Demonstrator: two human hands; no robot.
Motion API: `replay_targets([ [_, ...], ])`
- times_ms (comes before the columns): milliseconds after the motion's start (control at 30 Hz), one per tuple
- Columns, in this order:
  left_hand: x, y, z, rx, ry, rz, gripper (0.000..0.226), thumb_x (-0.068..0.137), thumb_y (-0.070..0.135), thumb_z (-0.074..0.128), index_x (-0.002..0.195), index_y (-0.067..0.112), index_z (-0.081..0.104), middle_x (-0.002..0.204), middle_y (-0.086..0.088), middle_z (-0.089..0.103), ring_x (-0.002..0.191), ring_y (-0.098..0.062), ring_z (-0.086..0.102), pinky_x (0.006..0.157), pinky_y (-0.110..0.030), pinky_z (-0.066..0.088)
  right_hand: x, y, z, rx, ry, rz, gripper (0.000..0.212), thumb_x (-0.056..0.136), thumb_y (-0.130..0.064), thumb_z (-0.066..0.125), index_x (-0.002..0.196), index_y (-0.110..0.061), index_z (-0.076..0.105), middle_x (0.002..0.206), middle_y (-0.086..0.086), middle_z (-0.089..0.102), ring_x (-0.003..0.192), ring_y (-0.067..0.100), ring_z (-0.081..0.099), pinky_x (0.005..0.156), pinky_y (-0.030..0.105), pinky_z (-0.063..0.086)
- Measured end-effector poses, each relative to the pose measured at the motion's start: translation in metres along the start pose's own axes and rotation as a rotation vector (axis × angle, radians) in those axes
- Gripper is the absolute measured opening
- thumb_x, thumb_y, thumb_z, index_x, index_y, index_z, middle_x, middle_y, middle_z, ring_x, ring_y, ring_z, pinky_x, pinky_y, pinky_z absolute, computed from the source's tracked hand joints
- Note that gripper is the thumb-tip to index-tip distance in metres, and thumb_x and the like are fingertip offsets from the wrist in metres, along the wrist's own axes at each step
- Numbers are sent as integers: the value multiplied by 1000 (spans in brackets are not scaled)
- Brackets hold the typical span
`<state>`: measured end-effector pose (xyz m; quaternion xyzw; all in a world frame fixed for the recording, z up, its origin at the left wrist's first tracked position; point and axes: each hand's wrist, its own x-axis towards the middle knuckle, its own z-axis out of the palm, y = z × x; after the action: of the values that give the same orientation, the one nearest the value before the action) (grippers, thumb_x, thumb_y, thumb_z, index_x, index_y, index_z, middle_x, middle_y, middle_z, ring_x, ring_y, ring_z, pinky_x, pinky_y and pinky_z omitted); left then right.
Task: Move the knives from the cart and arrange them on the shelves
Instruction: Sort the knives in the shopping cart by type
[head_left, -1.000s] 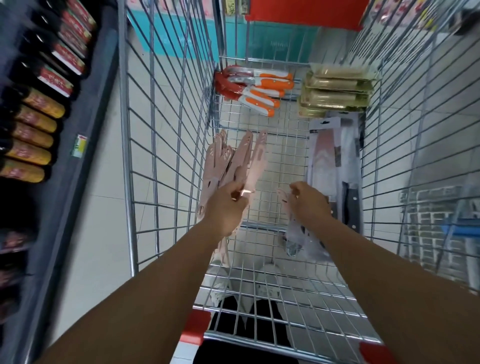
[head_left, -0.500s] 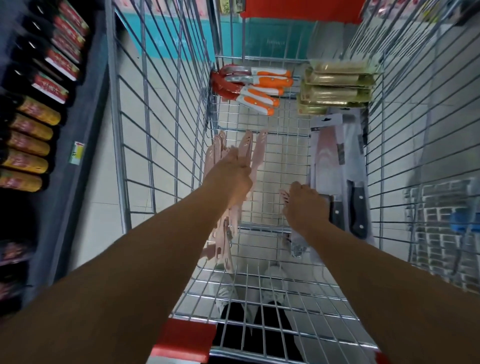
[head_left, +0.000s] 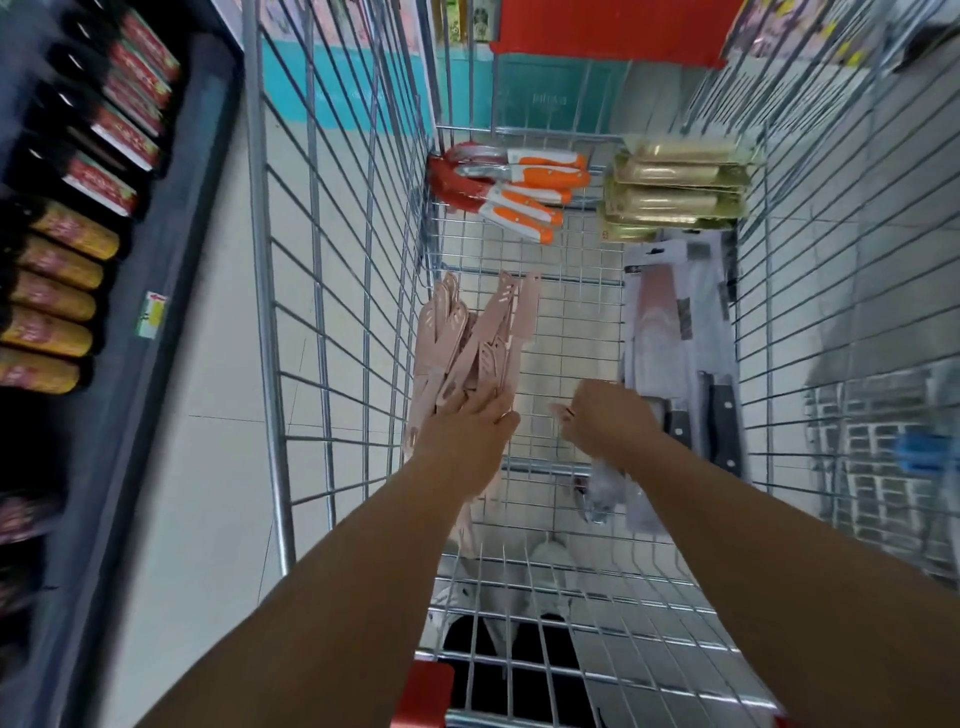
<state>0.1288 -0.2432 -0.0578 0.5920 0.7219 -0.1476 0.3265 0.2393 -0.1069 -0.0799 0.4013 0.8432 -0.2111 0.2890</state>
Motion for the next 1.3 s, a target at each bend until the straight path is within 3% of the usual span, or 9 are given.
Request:
replay_targets([
  [133,1,12,-3,-334,140,-54,52,94,5,45,145,16,36,156,-8,26,145,-25,17,119,-42,17,-7,-8,-26,170,-123,56,54,96,-53,41,74,-7,61,65,4,56,67,18,55,84,29,51],
  [267,1,33,-14,-936,124,-118,26,100,26,43,113,10,58,110,-9,64,103,-25,60,90,-35,48,-19,-2,-49,847,-126,142,35,90,-40,62,105,-9,68,101,6,66,99,22,59,82,32,40],
  [467,9,45,-12,-975,365,-405,12,97,10,44,94,10,56,72,2,50,62,-12,48,49,-20,29,-16,2,-36,872,-63,12,23,94,-32,55,106,-18,68,109,-2,67,106,18,59,84,30,42],
  [600,5,34,-4,-828,433,-486,68,91,-4,46,150,24,24,120,-9,54,84,-18,59,68,-32,48,-17,18,-7,-114,28,-302,27,94,-33,47,114,-30,65,127,-4,59,119,20,50,102,39,37],
  [667,2,29,-1,-750,402,-482,88,88,-10,45,152,36,5,134,-13,48,105,-31,59,81,-45,52,-24,28,5,-352,57,-396,31,93,-35,46,117,-27,63,132,-3,52,131,22,37,108,40,25],
  [833,-7,22,5,-243,292,-375,63,90,3,54,142,26,29,142,-14,28,127,-31,38,96,-41,45,-35,38,12,-423,139,-377,38,93,-37,42,122,-17,56,127,-1,52,130,26,34,108,41,21],
  [1000,-6,20,11,-116,222,-303,79,90,20,60,151,29,10,159,-8,-11,146,-35,-1,117,-46,16,-43,49,23,-404,273,-340,27,84,-27,56,96,-8,71,106,5,63,112,29,51,102,46,27],
  [1100,-3,29,7,-10,191,-18,73,96,15,48,151,34,3,159,-2,-18,146,-28,-17,116,-47,-2,-43,53,25,-386,301,-335,20,79,-27,61,87,-11,71,95,4,64,104,28,55,97,46,30],
  [1300,0,32,17,187,-7,-32,52,102,27,35,150,16,22,160,-7,-12,147,-23,-13,117,-47,-4,-46,51,17,-310,215,-351,30,93,-28,43,113,-15,62,123,2,55,125,26,41,111,47,23],
])
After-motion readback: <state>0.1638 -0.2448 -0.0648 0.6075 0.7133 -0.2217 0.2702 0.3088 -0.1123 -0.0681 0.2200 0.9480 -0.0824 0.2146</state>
